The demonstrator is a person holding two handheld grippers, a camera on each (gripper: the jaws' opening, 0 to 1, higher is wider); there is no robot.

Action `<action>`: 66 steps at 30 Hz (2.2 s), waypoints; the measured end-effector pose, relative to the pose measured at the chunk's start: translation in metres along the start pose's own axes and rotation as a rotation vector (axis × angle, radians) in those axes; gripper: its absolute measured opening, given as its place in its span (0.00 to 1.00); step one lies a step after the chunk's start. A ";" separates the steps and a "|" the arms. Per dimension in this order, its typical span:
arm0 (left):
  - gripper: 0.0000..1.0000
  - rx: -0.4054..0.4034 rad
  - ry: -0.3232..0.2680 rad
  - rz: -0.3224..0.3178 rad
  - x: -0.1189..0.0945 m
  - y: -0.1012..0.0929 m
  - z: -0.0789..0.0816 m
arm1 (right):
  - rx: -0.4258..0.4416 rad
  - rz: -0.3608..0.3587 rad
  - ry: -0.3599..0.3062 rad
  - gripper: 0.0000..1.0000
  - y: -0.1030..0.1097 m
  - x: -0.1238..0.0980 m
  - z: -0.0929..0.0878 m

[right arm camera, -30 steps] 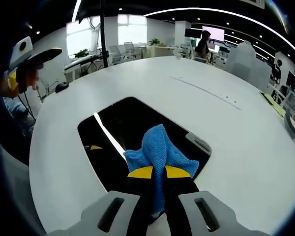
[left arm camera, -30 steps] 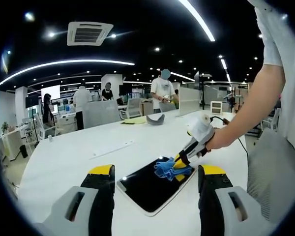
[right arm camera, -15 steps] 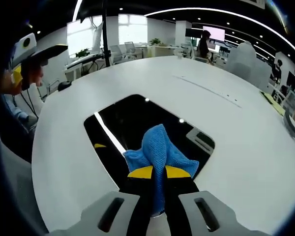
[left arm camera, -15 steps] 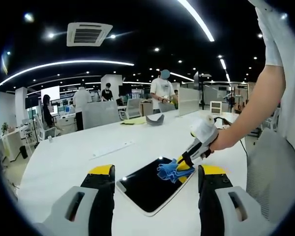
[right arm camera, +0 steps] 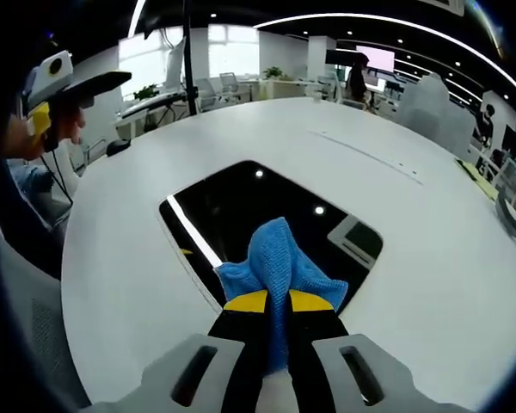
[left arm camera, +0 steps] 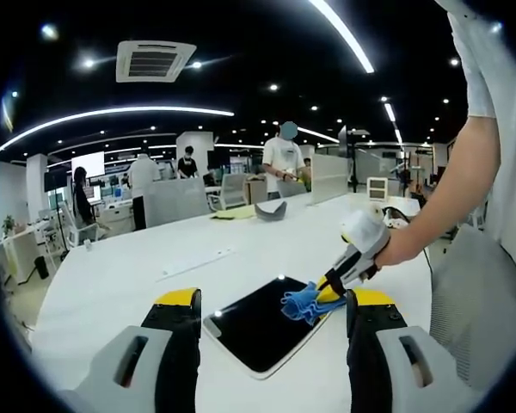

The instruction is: Wipe the mirror surface with the cleaning cloth until all visible marks leave the cleaned area.

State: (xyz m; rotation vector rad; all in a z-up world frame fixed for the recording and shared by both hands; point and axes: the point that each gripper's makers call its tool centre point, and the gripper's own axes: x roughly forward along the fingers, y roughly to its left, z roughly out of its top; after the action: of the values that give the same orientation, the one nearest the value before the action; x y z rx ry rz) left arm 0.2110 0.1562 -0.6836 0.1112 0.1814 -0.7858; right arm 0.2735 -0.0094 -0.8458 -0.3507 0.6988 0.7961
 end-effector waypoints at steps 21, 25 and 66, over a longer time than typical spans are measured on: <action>0.69 0.004 -0.002 -0.001 -0.002 -0.003 0.002 | 0.005 0.009 -0.001 0.02 0.015 -0.009 -0.009; 0.69 0.005 -0.002 -0.002 -0.002 -0.003 0.002 | 0.007 0.010 0.000 0.02 0.017 -0.010 -0.009; 0.68 0.005 0.001 -0.003 -0.004 -0.004 0.000 | 0.000 0.062 -0.020 0.02 0.040 0.002 0.002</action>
State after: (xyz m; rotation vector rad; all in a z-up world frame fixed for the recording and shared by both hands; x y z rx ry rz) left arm 0.2058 0.1564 -0.6832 0.1159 0.1802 -0.7889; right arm 0.2454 0.0194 -0.8466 -0.3222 0.6937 0.8576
